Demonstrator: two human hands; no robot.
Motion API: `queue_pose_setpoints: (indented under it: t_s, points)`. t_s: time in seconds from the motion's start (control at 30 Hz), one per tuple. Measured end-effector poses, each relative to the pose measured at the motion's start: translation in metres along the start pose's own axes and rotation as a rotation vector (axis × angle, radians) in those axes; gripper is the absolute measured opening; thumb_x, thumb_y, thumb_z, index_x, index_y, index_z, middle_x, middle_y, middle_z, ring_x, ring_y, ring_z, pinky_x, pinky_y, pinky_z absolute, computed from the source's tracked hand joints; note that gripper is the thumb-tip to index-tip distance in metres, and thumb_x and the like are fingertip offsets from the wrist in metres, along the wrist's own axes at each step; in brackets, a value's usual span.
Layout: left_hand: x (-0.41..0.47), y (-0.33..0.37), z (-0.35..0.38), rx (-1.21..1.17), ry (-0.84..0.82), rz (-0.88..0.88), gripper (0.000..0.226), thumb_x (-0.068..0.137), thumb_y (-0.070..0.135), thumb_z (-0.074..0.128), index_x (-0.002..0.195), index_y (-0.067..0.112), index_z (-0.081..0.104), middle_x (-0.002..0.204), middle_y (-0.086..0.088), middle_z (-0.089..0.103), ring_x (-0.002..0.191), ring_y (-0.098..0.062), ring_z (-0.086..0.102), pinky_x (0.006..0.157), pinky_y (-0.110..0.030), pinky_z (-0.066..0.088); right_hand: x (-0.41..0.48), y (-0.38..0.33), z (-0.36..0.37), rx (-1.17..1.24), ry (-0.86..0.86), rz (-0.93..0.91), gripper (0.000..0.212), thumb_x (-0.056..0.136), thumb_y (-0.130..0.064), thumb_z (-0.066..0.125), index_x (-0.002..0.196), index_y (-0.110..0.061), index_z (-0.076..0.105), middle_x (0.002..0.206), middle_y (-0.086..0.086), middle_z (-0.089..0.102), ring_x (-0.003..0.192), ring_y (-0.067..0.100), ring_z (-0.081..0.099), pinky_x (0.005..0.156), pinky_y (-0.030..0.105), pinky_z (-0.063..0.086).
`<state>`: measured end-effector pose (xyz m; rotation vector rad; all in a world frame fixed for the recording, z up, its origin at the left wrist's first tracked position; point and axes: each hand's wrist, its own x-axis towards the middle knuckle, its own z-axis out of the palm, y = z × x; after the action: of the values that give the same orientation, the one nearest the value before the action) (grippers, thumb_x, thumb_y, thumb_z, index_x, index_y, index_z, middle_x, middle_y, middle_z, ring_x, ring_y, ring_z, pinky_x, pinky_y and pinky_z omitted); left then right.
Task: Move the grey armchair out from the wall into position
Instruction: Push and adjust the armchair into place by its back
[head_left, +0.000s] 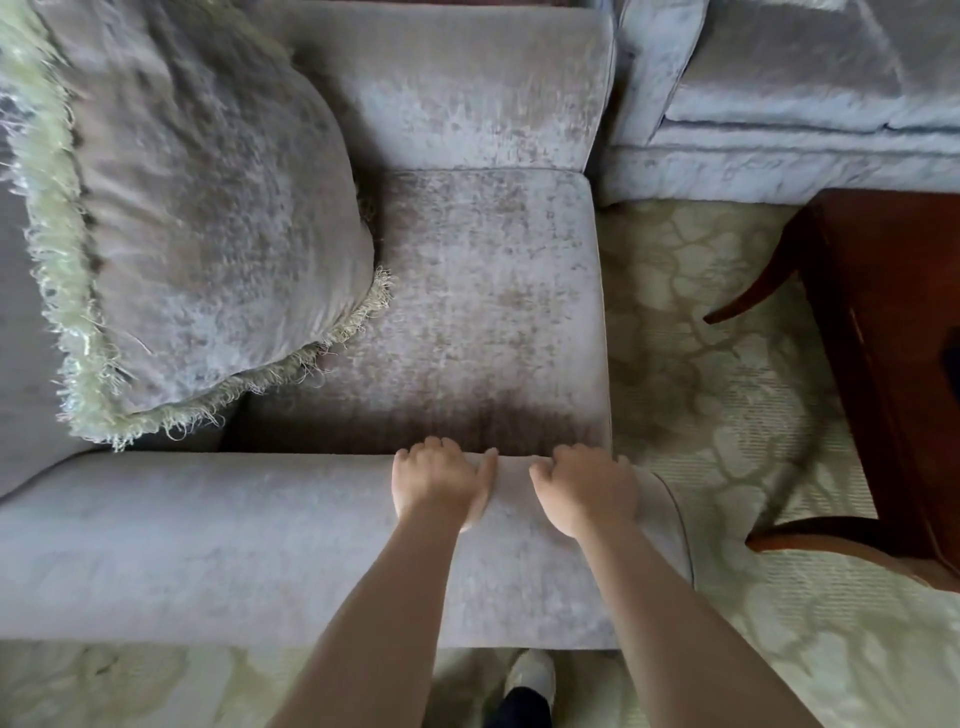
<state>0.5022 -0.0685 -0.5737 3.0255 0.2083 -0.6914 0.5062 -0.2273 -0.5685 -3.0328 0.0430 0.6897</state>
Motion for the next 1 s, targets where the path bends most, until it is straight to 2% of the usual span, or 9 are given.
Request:
queue_pose_setpoints:
  t_s: [0.1, 0.27, 0.4, 0.57, 0.67, 0.73, 0.87, 0.93, 1.0]
  points:
    - [0.002, 0.001, -0.002, -0.009, -0.004, -0.08, 0.072, 0.09, 0.063, 0.017, 0.115, 0.011, 0.061, 0.115, -0.008, 0.06, 0.11, -0.024, 0.052, 0.098, -0.036, 0.031, 0.002, 0.001, 0.0, 0.018, -0.002, 0.006, 0.055, 0.088, -0.047, 0.019, 0.098, -0.019, 0.066, 0.103, 0.004, 0.066, 0.099, 0.026, 0.058, 0.088, 0.043, 0.036]
    - [0.0, 0.0, -0.005, 0.075, -0.091, -0.029, 0.074, 0.09, 0.062, 0.012, 0.094, 0.014, 0.068, 0.092, -0.005, 0.064, 0.095, -0.022, 0.055, 0.095, -0.035, 0.033, 0.001, 0.002, 0.0, 0.037, -0.067, -0.012, 0.058, 0.091, -0.049, 0.016, 0.101, -0.018, 0.064, 0.106, 0.004, 0.065, 0.102, 0.025, 0.057, 0.09, 0.042, 0.034]
    - [-0.006, -0.002, -0.004, 0.072, -0.102, -0.029, 0.067, 0.089, 0.06, 0.014, 0.071, 0.015, 0.06, 0.067, -0.002, 0.055, 0.071, -0.02, 0.05, 0.081, -0.033, 0.033, -0.001, 0.003, 0.003, 0.035, -0.097, -0.02, 0.06, 0.09, -0.049, 0.015, 0.099, -0.018, 0.065, 0.104, 0.005, 0.065, 0.101, 0.025, 0.057, 0.09, 0.041, 0.033]
    - [-0.016, -0.002, -0.005, 0.098, -0.128, -0.035, 0.063, 0.09, 0.055, 0.017, 0.061, 0.014, 0.054, 0.064, -0.004, 0.054, 0.058, -0.018, 0.043, 0.071, -0.032, 0.033, -0.012, 0.004, 0.009, 0.013, -0.117, -0.038, 0.061, 0.089, -0.048, 0.011, 0.101, -0.019, 0.064, 0.107, 0.003, 0.065, 0.103, 0.024, 0.055, 0.094, 0.043, 0.032]
    - [-0.016, -0.01, -0.01, 0.07, -0.153, 0.018, 0.059, 0.09, 0.047, 0.019, 0.077, 0.011, 0.064, 0.071, -0.004, 0.057, 0.068, -0.02, 0.049, 0.074, -0.032, 0.032, -0.013, 0.001, 0.005, 0.019, -0.153, -0.035, 0.059, 0.091, -0.046, 0.012, 0.114, -0.02, 0.06, 0.117, 0.003, 0.062, 0.109, 0.025, 0.053, 0.091, 0.042, 0.031]
    - [-0.014, -0.026, -0.014, -0.012, -0.163, 0.053, 0.051, 0.09, 0.04, 0.024, 0.097, 0.011, 0.065, 0.091, -0.007, 0.061, 0.084, -0.024, 0.052, 0.077, -0.033, 0.033, -0.013, -0.002, -0.001, 0.033, -0.189, -0.005, 0.057, 0.093, -0.046, 0.014, 0.117, -0.019, 0.059, 0.12, 0.004, 0.06, 0.111, 0.026, 0.053, 0.09, 0.042, 0.032]
    - [-0.016, -0.096, -0.025, -0.014, -0.151, -0.001, 0.059, 0.095, 0.051, 0.02, 0.12, 0.013, 0.058, 0.123, -0.009, 0.055, 0.118, -0.025, 0.046, 0.102, -0.038, 0.027, -0.011, -0.028, -0.021, -0.094, -0.327, 0.149, 0.061, 0.095, -0.046, 0.013, 0.124, -0.016, 0.056, 0.13, 0.008, 0.055, 0.118, 0.028, 0.049, 0.096, 0.045, 0.03]
    - [-0.014, -0.149, -0.031, 0.02, -0.14, -0.073, 0.058, 0.095, 0.05, 0.021, 0.125, 0.014, 0.056, 0.128, -0.009, 0.053, 0.122, -0.024, 0.043, 0.106, -0.039, 0.023, -0.01, -0.064, -0.031, -0.205, -0.373, 0.217, 0.063, 0.095, -0.048, 0.013, 0.129, -0.014, 0.054, 0.134, 0.012, 0.052, 0.123, 0.031, 0.045, 0.104, 0.049, 0.028]
    - [-0.009, -0.204, -0.034, -0.005, -0.122, -0.161, 0.056, 0.094, 0.051, 0.024, 0.119, 0.015, 0.059, 0.125, -0.009, 0.055, 0.119, -0.025, 0.046, 0.102, -0.038, 0.029, -0.011, -0.115, -0.035, -0.159, -0.324, 0.089, 0.063, 0.094, -0.051, 0.017, 0.125, -0.013, 0.056, 0.127, 0.013, 0.056, 0.117, 0.032, 0.05, 0.1, 0.047, 0.032]
